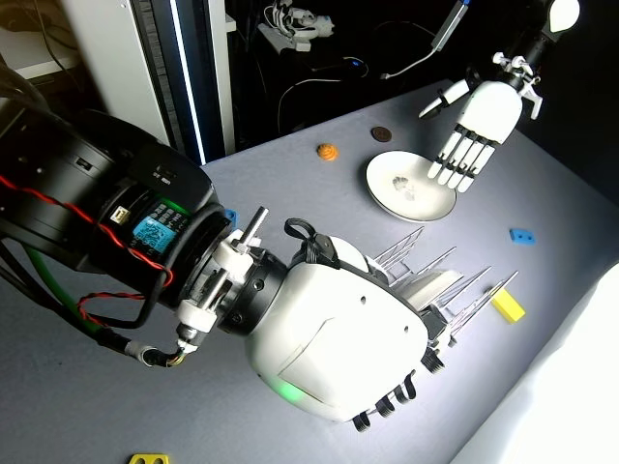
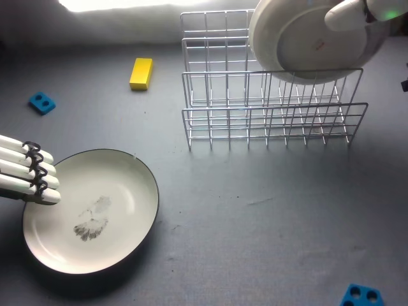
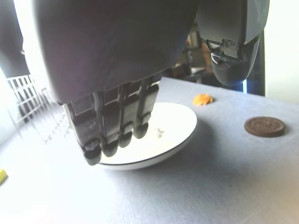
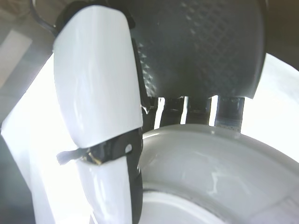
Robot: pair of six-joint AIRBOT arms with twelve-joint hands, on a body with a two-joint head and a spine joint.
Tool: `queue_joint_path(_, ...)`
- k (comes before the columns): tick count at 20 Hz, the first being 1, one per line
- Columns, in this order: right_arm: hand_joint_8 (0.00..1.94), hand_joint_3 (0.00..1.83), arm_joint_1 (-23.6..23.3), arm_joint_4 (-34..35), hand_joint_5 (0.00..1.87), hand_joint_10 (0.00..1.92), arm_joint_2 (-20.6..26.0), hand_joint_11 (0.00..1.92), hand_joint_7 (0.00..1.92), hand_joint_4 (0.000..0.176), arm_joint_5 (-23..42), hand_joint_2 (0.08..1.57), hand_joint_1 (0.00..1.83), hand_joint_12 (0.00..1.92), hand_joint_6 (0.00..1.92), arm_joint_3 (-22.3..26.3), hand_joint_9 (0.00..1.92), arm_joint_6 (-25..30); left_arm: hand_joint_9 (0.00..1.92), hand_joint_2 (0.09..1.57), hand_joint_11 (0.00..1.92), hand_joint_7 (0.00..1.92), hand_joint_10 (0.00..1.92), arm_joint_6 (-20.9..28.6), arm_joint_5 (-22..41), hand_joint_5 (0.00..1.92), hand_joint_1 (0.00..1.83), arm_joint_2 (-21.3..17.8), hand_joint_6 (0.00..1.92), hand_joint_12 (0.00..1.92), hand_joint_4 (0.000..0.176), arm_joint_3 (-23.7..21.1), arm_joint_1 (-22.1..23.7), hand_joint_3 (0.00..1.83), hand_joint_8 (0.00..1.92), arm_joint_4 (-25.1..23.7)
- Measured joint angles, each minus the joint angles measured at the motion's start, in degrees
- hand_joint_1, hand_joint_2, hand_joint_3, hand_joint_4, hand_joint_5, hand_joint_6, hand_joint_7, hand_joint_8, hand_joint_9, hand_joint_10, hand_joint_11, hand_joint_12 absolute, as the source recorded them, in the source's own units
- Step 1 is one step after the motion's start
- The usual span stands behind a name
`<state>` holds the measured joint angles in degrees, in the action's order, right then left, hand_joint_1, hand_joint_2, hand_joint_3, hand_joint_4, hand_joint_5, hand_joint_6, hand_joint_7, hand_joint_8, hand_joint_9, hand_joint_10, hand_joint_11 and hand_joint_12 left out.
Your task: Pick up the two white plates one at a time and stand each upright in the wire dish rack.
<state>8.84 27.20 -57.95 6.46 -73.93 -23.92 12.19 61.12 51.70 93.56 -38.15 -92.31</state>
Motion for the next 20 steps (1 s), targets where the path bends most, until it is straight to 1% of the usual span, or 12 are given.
queue_joint_path(2, 0.72, 0.00, 0.3, 0.0, 0.99, 1.04, 0.0, 0.91, 1.12, 0.000, 0.1, 1.07, 1.39, 1.31, 0.98, -0.3, 1.03, 0.1, 0.00, 1.10, 0.00, 0.02, 0.00, -0.2, 0.0, 0.04, 0.00, 0.1, 0.00, 0.00, 0.000, 0.0, -0.1, 0.00, 0.00, 0.2)
queue_joint_path(3, 0.74, 0.00, 0.7, 0.0, 0.96, 1.05, 0.0, 0.89, 1.09, 0.000, 0.2, 1.08, 1.39, 1.30, 1.06, -0.5, 1.01, 0.1, 0.00, 1.10, 0.00, 0.03, 0.00, -0.2, -0.1, 0.04, 0.00, 0.4, 0.01, 0.00, 0.000, 0.0, -0.1, 0.00, 0.01, 0.2)
queue_joint_path(4, 0.63, 0.00, 0.8, 0.0, 1.02, 0.98, -0.1, 0.92, 1.15, 0.000, 0.1, 1.06, 1.39, 1.27, 1.00, -0.7, 1.03, 0.1, 0.00, 1.10, 0.00, 0.02, 0.00, -0.3, 0.0, 0.04, 0.00, 0.7, 0.01, 0.00, 0.000, 0.0, -0.3, 0.00, 0.00, 0.2)
queue_joint_path(6, 0.63, 0.00, 1.4, 0.0, 1.02, 0.95, -0.5, 0.92, 1.16, 0.000, 0.3, 1.05, 1.39, 1.25, 0.99, -1.2, 1.04, 0.5, 0.00, 1.10, 0.00, 0.01, 0.00, -0.3, -0.1, 0.03, 0.00, 0.7, 0.00, 0.00, 0.000, 0.0, -0.3, 0.00, 0.00, 0.3)
queue_joint_path(9, 0.66, 0.00, 2.9, 0.0, 0.99, 0.99, -2.0, 0.91, 1.13, 0.000, 0.6, 1.06, 1.39, 1.27, 1.04, -2.7, 1.04, 1.3, 0.00, 1.11, 0.00, 0.01, 0.00, -0.4, -0.1, 0.04, 0.00, 0.7, 0.01, 0.00, 0.000, 0.0, -0.7, 0.00, 0.00, 0.4)
queue_joint_path(10, 0.67, 0.00, 2.9, 0.0, 0.99, 1.00, -2.2, 0.91, 1.13, 0.000, 0.5, 1.06, 1.39, 1.27, 1.01, -2.8, 1.04, 1.4, 0.00, 1.11, 0.00, 0.03, 0.00, -0.4, -0.1, 0.07, 0.00, 0.7, 0.02, 0.00, 0.000, 0.0, -0.7, 0.00, 0.01, 0.4)
queue_joint_path(12, 0.72, 0.00, 2.9, -0.1, 0.96, 1.04, -2.5, 0.88, 1.09, 0.000, 0.3, 1.08, 1.38, 1.29, 1.08, -2.8, 1.01, 1.4, 0.00, 1.11, 0.00, 0.02, 0.00, -0.4, 0.0, 0.05, 0.00, 0.9, 0.01, 0.00, 0.000, 0.3, -0.7, 0.00, 0.01, 0.4)
queue_joint_path(14, 0.69, 0.00, 2.7, -1.1, 0.97, 1.02, -2.9, 0.89, 1.11, 0.000, 0.3, 1.07, 1.38, 1.28, 1.06, -2.8, 1.02, 1.5, 0.00, 1.11, 0.00, 0.01, 0.00, -0.4, 0.0, 0.04, 0.00, 0.9, 0.00, 0.00, 0.000, 0.4, -0.7, 0.00, 0.00, 0.4)
queue_joint_path(15, 0.73, 0.00, 2.5, -1.1, 0.96, 1.06, -3.1, 0.86, 1.09, 0.000, 0.3, 1.08, 1.38, 1.31, 1.09, -2.8, 0.99, 1.6, 0.00, 1.11, 0.00, 0.01, 0.00, -0.4, 0.1, 0.02, 0.00, 0.9, 0.00, 0.00, 0.000, 0.5, -0.8, 0.00, 0.00, 0.4)
queue_joint_path(17, 0.68, 0.00, 2.4, -1.1, 0.98, 1.02, -3.6, 0.89, 1.12, 0.000, 0.6, 1.07, 1.39, 1.31, 1.05, -2.8, 1.02, 1.6, 0.00, 1.10, 0.00, 0.04, 0.00, -0.4, 0.2, 0.04, 0.00, 0.9, 0.01, 0.00, 0.000, 0.6, -1.0, 0.00, 0.01, 0.8)
queue_joint_path(18, 0.73, 0.00, 2.4, -1.1, 0.98, 1.05, -3.7, 0.88, 1.10, 0.000, 0.6, 1.07, 1.39, 1.33, 1.02, -2.8, 1.00, 1.6, 0.00, 1.10, 0.00, 0.03, 0.00, -0.4, 0.2, 0.04, 0.00, 1.0, 0.00, 0.00, 0.000, 0.7, -1.2, 0.00, 0.01, 0.9)
queue_joint_path(20, 0.70, 0.00, 2.4, -1.4, 0.99, 1.03, -4.0, 0.89, 1.12, 0.000, 0.5, 1.07, 1.39, 1.31, 1.01, -2.8, 1.01, 1.6, 0.00, 1.10, 0.00, 0.02, 0.00, -0.5, 0.2, 0.03, 0.00, 1.0, 0.00, 0.00, 0.000, 0.7, -1.4, 0.00, 0.00, 1.0)
